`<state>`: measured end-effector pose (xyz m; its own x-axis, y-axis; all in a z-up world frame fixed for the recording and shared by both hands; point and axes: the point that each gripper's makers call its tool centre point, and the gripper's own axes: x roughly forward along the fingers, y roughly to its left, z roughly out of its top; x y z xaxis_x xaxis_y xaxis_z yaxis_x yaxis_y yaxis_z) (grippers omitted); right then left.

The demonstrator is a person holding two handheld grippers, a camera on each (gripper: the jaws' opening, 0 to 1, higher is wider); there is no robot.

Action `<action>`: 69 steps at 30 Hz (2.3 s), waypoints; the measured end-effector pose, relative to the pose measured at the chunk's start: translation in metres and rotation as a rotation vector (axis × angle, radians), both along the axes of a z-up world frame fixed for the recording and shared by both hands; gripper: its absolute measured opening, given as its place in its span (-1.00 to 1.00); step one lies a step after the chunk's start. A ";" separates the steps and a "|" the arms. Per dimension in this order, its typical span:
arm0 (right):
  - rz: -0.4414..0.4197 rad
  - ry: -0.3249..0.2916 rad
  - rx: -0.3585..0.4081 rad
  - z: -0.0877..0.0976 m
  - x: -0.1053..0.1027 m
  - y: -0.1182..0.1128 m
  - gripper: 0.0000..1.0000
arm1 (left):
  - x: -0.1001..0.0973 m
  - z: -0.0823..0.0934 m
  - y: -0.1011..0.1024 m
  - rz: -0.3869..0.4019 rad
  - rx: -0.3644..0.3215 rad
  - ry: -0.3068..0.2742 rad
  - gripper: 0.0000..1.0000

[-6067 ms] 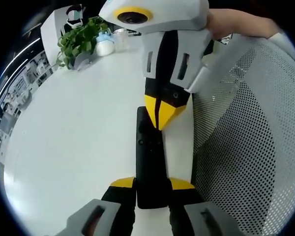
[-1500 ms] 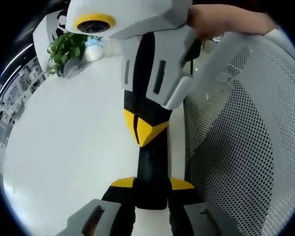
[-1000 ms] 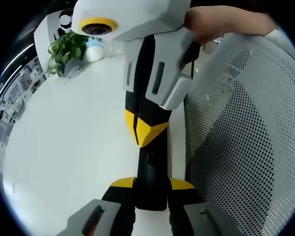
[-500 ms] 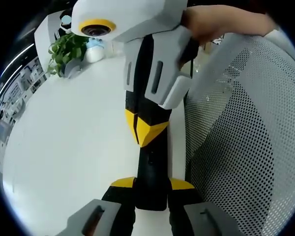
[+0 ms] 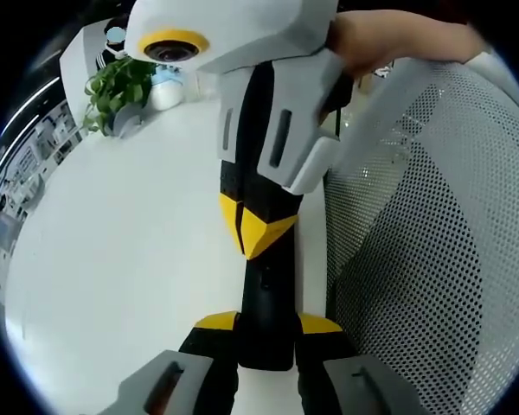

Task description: Press the specified remote control buttons in sequence, fully releasing each button before pressing the next.

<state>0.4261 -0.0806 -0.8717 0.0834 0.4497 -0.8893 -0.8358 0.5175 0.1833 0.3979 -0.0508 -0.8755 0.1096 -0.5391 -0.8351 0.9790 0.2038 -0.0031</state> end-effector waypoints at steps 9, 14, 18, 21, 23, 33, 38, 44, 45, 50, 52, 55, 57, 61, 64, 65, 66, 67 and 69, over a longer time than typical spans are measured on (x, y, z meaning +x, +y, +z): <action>0.032 -0.019 -0.018 0.001 -0.002 0.001 -1.00 | 0.000 0.000 0.000 0.009 -0.004 0.005 -0.52; 0.038 -0.017 -0.023 0.001 -0.002 0.000 -1.00 | 0.001 0.000 0.000 0.011 -0.006 0.006 -0.52; 0.030 -0.011 -0.020 0.001 -0.003 0.000 -1.00 | 0.001 0.000 0.000 0.010 -0.008 0.005 -0.52; 0.033 -0.014 -0.022 0.001 -0.003 0.000 -1.00 | 0.001 0.000 0.000 0.010 -0.009 0.005 -0.52; 0.037 -0.016 -0.023 0.001 -0.003 0.000 -1.00 | 0.001 0.000 0.000 0.012 -0.010 0.005 -0.52; 0.064 -0.006 -0.016 0.003 -0.011 0.003 -1.00 | 0.001 0.000 -0.001 0.015 -0.017 0.003 -0.52; 0.066 0.000 -0.018 0.003 -0.012 0.002 -1.00 | 0.001 0.000 -0.001 0.015 -0.017 0.003 -0.52; 0.082 -0.015 -0.027 0.004 -0.013 0.001 -1.00 | 0.001 0.000 -0.001 0.017 -0.019 0.003 -0.52; 0.083 -0.017 -0.029 0.004 -0.013 0.001 -1.00 | 0.001 0.000 -0.001 0.018 -0.020 0.003 -0.52; 0.098 -0.024 -0.032 0.005 -0.013 0.001 -1.00 | 0.001 0.000 -0.001 0.018 -0.020 0.003 -0.52; 0.104 -0.029 -0.033 0.005 -0.013 0.001 -1.00 | 0.001 0.001 -0.001 0.018 -0.021 0.003 -0.52; 0.114 -0.035 -0.036 0.005 -0.012 0.001 -1.00 | 0.001 0.001 -0.001 0.018 -0.020 0.003 -0.52; 0.123 -0.035 -0.037 0.005 -0.014 0.000 -1.00 | 0.001 0.001 -0.001 0.018 -0.021 0.003 -0.52; 0.140 -0.042 -0.043 0.006 -0.018 -0.001 -1.00 | 0.001 0.000 -0.001 0.019 -0.022 0.003 -0.52; 0.153 -0.052 -0.049 0.006 -0.018 -0.001 -1.00 | 0.001 0.000 -0.001 0.020 -0.022 0.003 -0.52; 0.157 -0.054 -0.050 0.006 -0.019 -0.001 -1.00 | 0.001 0.000 -0.001 0.020 -0.023 0.003 -0.52; 0.161 -0.057 -0.052 0.006 -0.019 -0.001 -1.00 | 0.001 0.000 0.000 0.020 -0.023 0.003 -0.52; 0.163 -0.058 -0.053 0.007 -0.019 -0.001 -1.00 | 0.001 0.000 -0.001 0.020 -0.022 0.003 -0.52; 0.163 -0.058 -0.053 0.007 -0.019 -0.002 -1.00 | 0.001 0.001 -0.001 0.019 -0.022 0.002 -0.52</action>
<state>0.4075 -0.0823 -0.8649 0.0651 0.4142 -0.9079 -0.9179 0.3817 0.1084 0.3985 -0.0514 -0.8750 0.1180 -0.5550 -0.8235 0.9749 0.2223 -0.0101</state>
